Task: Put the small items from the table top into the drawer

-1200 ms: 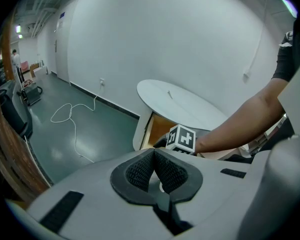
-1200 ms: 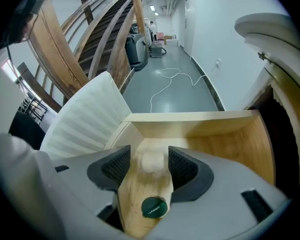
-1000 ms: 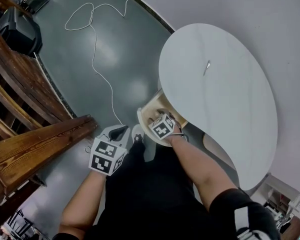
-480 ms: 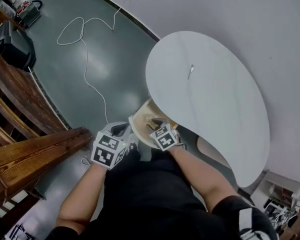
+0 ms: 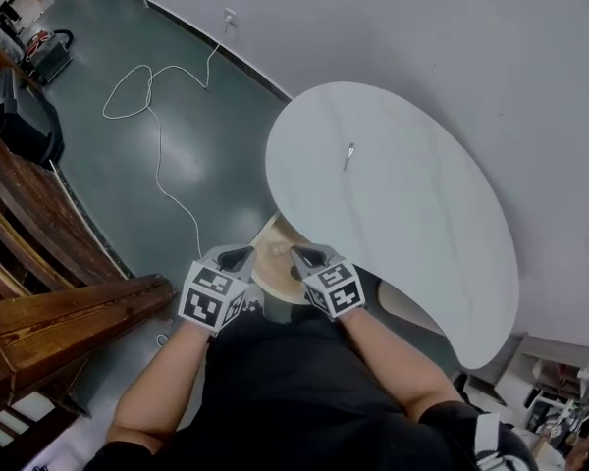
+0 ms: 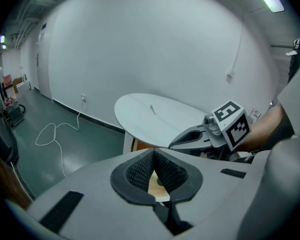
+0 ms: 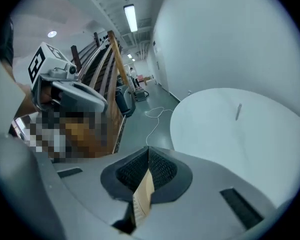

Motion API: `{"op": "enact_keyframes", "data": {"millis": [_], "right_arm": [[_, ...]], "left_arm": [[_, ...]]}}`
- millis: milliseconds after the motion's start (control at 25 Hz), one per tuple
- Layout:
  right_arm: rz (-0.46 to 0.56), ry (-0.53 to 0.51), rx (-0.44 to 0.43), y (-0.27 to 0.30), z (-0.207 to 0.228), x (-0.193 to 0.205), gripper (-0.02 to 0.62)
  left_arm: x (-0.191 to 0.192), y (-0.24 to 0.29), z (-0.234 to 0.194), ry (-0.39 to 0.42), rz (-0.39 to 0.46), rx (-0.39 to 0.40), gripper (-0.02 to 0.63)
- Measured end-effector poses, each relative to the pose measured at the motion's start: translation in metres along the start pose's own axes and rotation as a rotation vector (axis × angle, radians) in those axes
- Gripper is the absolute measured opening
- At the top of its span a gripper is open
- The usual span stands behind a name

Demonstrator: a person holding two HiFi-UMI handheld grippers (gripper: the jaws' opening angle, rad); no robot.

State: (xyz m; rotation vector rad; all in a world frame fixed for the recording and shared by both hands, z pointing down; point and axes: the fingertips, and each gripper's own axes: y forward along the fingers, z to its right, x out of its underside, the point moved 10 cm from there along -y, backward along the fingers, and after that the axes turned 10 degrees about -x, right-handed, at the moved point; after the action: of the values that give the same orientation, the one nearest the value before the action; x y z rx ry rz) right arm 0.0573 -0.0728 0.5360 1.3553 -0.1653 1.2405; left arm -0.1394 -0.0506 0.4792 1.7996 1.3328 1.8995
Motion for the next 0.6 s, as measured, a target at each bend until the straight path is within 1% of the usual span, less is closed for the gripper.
{"op": "enact_keyframes", "data": {"millis": [160,360,480,600], "right_arm": [[0.048,0.018,0.066,-0.028,0.017,-0.014,0.008],[0.105,0.054,0.198,-0.062,0.054,-0.026,0.008],[0.112,0.082,0.272,-0.076,0.083,-0.027,0.008],[0.109,0.105,0.324,-0.082,0.109,-0.028,0.008]], "left_arm": [[-0.013,0.005,0.006,0.013,0.024,0.008,0.014],[-0.036,0.02,0.017,0.05,0.042,0.029,0.014],[-0.052,0.029,0.026,0.072,0.055,0.041,0.014],[-0.063,0.034,0.033,0.092,0.071,0.051,0.014]]}}
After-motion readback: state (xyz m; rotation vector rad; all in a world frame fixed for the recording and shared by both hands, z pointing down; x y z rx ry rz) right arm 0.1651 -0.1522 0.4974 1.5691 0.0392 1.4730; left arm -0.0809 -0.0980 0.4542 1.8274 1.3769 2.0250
